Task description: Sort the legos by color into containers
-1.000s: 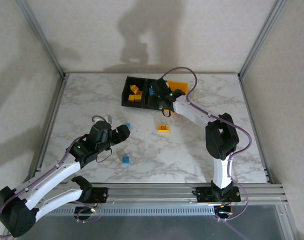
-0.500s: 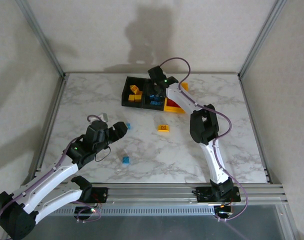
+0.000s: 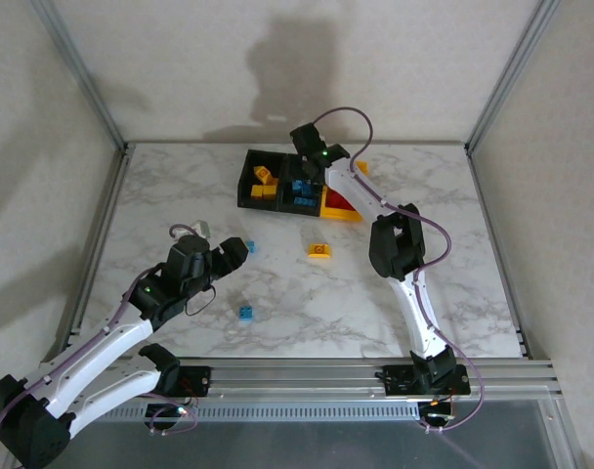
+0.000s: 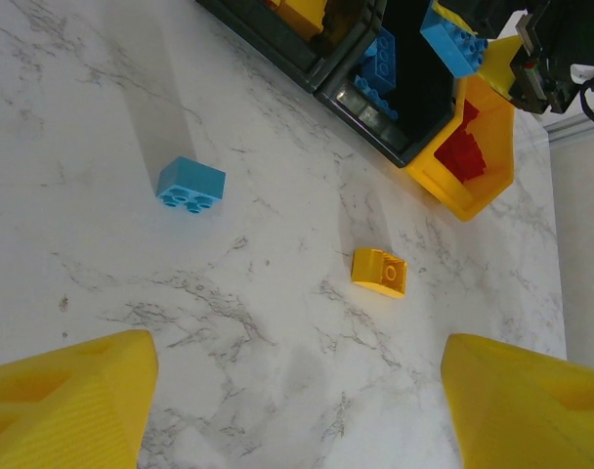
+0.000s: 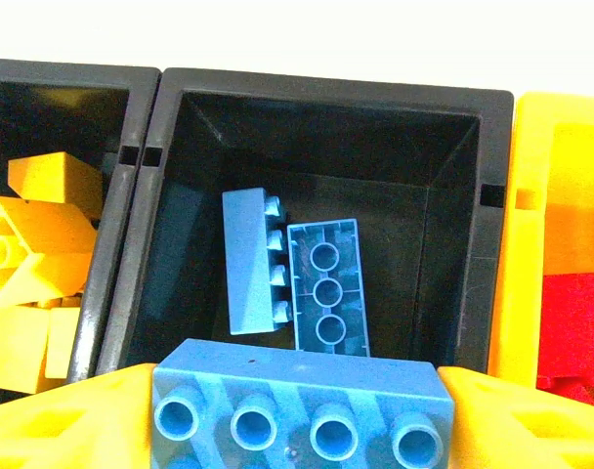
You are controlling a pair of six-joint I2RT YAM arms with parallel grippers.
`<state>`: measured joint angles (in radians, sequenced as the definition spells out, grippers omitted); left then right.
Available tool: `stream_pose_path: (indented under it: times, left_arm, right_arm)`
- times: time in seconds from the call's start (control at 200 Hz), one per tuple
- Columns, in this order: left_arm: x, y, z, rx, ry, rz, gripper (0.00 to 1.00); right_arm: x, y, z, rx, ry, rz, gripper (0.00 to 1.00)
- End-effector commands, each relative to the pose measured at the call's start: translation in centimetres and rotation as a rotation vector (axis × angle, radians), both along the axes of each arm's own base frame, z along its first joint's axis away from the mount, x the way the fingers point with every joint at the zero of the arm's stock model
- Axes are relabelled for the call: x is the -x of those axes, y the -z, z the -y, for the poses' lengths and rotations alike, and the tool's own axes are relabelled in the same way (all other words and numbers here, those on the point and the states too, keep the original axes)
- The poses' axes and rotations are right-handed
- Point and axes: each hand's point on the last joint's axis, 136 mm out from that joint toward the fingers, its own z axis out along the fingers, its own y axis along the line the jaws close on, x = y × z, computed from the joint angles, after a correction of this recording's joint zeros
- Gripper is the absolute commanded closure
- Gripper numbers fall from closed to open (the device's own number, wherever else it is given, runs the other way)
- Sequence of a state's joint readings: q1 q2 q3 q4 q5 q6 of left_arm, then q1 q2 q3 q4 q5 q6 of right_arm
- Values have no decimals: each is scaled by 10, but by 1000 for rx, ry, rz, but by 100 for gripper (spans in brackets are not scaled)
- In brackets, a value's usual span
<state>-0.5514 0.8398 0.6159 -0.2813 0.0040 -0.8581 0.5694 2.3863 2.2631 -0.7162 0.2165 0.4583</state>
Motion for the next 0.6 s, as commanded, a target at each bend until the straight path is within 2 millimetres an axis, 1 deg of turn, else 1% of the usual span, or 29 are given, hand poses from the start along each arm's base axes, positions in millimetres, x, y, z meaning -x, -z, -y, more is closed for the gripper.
stream_pose_path:
  times: [0.0,0.165,0.25,0.32,0.401,0.516,0.531,0.551,0.596]
  left_arm:
    - [-2,0,-4,2,-19,-1,24]
    - [-2,2,-3,5,-18,-7,24]
    - [-3,1,-2,8,-15,-6,24]
    - [-3,2,-2,5,-15,-9,24]
    - [-2,5,-2,6,-12,-16,24]
    - [-1,13,1,12,0,-29,24]
    - [-1,14,2,13,3,-30,24]
    - [0,15,2,13,6,-35,24]
    - [0,18,5,17,19,-41,24]
  right_arm:
    - [-5,-9,0,2,-4,20,27]
    - [-6,-10,1,1,-2,19,26]
    - [-5,-14,1,-1,-2,23,26]
    - [-1,-23,3,-7,1,36,27]
    - [11,-36,4,-15,-7,55,27]
    - [37,-65,7,-32,-20,107,27]
    - [42,-63,9,-28,-20,103,27]
    - [48,-68,11,-30,-25,108,27]
    - [62,-70,16,-36,-30,107,27]
